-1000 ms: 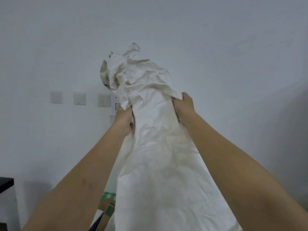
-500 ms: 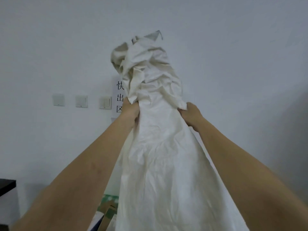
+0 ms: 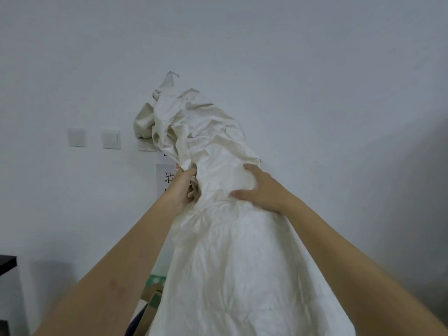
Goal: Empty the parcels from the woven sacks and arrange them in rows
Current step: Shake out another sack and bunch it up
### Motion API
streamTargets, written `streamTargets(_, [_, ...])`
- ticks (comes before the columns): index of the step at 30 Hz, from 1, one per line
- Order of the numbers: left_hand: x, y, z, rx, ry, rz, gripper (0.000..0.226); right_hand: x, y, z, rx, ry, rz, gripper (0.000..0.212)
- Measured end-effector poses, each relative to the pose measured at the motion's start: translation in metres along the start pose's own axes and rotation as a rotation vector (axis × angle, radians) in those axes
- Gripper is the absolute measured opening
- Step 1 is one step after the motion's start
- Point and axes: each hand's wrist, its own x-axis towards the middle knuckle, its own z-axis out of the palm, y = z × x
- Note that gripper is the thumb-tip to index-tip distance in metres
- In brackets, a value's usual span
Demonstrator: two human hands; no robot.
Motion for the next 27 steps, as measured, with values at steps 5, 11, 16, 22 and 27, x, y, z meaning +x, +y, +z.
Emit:
streamTargets(5, [-0.012, -0.013, 0.014, 0.238, 0.167, 0.015, 0.068, -0.002, 0.011, 0.015, -0.139, 0.044, 0.047, 0.069])
streamTargets(11, [-0.061, -0.037, 0.028, 0.428, 0.009, 0.168, 0.086, -0.001, 0.022, 0.021, -0.06, 0.075, 0.072, 0.059])
streamTargets(16, [-0.079, -0.055, 0.027, 0.434, -0.014, 0.183, 0.075, -0.01, 0.027, 0.036, -0.035, 0.136, 0.035, 0.049])
streamTargets(22, [-0.073, -0.074, 0.017, 0.447, 0.047, 0.103, 0.059, -0.025, 0.044, 0.065, 0.124, 0.195, 0.042, 0.036])
streamTargets(27, [-0.068, -0.08, 0.021, 0.46, 0.112, 0.118, 0.047, -0.024, 0.043, 0.059, 0.283, 0.26, 0.082, 0.024])
